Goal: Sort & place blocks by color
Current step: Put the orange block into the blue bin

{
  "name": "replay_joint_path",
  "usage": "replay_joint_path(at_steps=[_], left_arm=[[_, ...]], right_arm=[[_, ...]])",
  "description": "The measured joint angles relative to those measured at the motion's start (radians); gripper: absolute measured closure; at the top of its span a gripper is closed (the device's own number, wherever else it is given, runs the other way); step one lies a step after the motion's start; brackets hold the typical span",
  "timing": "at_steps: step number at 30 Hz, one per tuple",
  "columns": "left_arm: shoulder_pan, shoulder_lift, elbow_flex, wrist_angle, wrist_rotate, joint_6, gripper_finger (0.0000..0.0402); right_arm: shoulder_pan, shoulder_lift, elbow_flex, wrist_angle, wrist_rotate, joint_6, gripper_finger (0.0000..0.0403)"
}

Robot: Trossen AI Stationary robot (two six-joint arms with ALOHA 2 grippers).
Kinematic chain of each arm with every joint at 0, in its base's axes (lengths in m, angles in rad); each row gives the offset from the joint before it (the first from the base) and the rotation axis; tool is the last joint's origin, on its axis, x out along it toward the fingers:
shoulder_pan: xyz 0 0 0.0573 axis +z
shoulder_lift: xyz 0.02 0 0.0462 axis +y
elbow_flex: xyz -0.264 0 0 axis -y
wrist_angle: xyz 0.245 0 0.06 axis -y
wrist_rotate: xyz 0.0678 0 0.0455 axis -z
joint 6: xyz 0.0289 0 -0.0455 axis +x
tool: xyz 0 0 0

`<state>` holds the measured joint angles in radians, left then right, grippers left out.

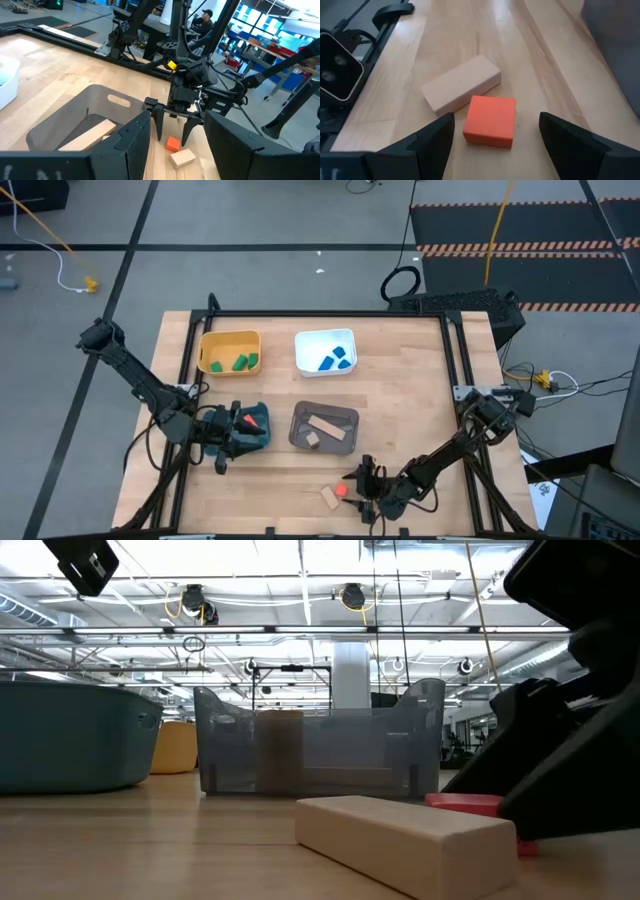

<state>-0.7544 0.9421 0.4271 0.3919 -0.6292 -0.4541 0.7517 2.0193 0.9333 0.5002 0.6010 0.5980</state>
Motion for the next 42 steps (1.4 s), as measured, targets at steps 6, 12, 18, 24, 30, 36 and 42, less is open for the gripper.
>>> replay_joint_path(at_steps=[6,12,18,24,30,36,42], left_arm=[[0.000,0.000,0.000,0.000,0.000,0.000,0.0215],[0.000,0.000,0.000,0.000,0.000,0.000,0.0215],[0.000,0.000,0.000,0.000,0.000,0.000,0.0215],[0.000,0.000,0.000,0.000,0.000,0.000,0.0215],[0.000,0.000,0.000,0.002,0.000,-0.005,0.0215],[0.000,0.000,0.000,0.020,0.000,-0.006,0.0215],[0.018,0.000,0.000,0.032,0.000,-0.059,0.0215]], right_arm=[[0.000,0.000,0.000,-0.004,0.000,0.005,0.0123],[0.000,0.000,0.000,-0.007,-0.001,0.019,0.0158],[-0.022,-0.003,0.001,-0.038,-0.027,0.077,0.0219],[-0.054,-0.005,0.003,-0.054,-0.080,0.114,0.0289],[-0.058,0.001,0.000,0.044,-0.128,0.052,0.0289],[-0.057,-0.034,0.000,0.086,-0.193,0.016,0.0289],[-0.070,-0.128,0.000,0.091,-0.137,-0.124,0.0289]])
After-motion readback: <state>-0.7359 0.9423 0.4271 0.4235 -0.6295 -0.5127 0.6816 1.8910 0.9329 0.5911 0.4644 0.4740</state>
